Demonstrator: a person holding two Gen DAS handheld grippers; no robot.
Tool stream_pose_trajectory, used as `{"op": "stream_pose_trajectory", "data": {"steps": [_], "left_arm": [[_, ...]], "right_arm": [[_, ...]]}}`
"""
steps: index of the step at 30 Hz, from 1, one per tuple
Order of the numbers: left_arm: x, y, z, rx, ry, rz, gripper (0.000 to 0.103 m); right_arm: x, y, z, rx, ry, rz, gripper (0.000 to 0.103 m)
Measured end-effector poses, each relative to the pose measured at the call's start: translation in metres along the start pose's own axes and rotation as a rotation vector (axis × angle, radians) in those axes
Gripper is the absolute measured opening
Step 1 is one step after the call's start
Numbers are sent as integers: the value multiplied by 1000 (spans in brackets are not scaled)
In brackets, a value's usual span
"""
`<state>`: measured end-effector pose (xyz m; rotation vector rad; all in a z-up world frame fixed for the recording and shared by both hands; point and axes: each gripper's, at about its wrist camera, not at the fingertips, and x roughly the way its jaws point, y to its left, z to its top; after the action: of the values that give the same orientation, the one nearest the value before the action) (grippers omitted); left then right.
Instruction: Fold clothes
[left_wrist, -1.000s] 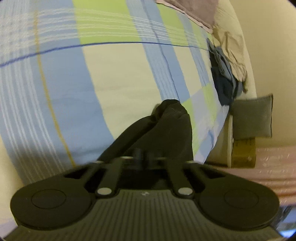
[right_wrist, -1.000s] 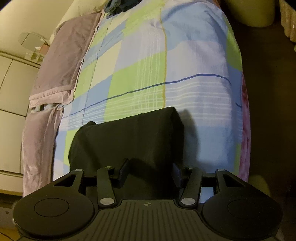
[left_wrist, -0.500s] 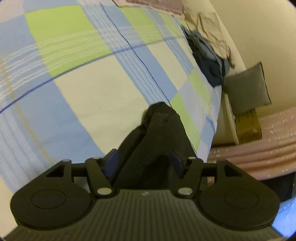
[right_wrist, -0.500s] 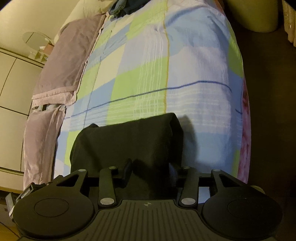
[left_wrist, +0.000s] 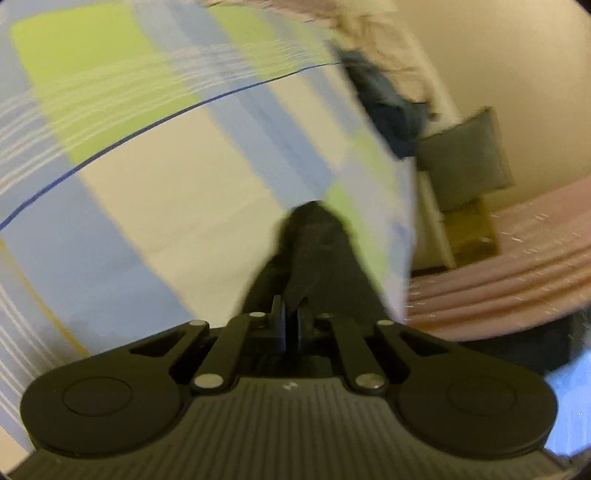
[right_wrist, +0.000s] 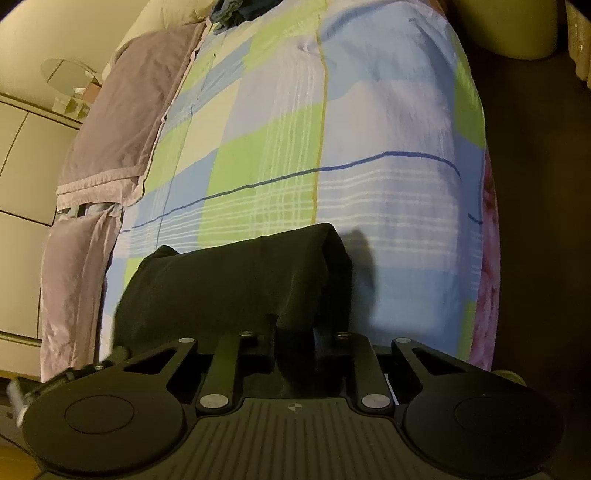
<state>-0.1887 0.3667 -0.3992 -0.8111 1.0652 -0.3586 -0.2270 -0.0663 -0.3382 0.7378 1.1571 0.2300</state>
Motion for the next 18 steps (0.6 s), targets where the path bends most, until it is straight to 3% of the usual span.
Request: {"op": "stream_pose_trajectory", "data": {"steps": [2,3,5,6,9,12,15,18], "left_arm": [[0,-8,5,-2,15,2,8],[-4,-14,9,3,11,0,11],[-5,-19,20,-15,-11,-5,28],[-4,-21,26,-27,-22,-8,38],[2,-27,45,-52,-42,-1,40],[32,-37,62,-31,5,15,38],[60,-52,73,11,65,47,37],[90,-65,79,78,161,142,35]], "right_arm": [[-4,3,4,-39,15,9,24],[-9,3,7,-36,11,11,40],[-22,1,14,-14,-22,19,53],[-29,-2,19,9,-48,36,53],[-32,-17,34,149,-90,71,53],[-12,-30,48,272,-55,89,53],[5,-31,55,302,-7,63,53],[8,-25,58,260,13,37,53]]}}
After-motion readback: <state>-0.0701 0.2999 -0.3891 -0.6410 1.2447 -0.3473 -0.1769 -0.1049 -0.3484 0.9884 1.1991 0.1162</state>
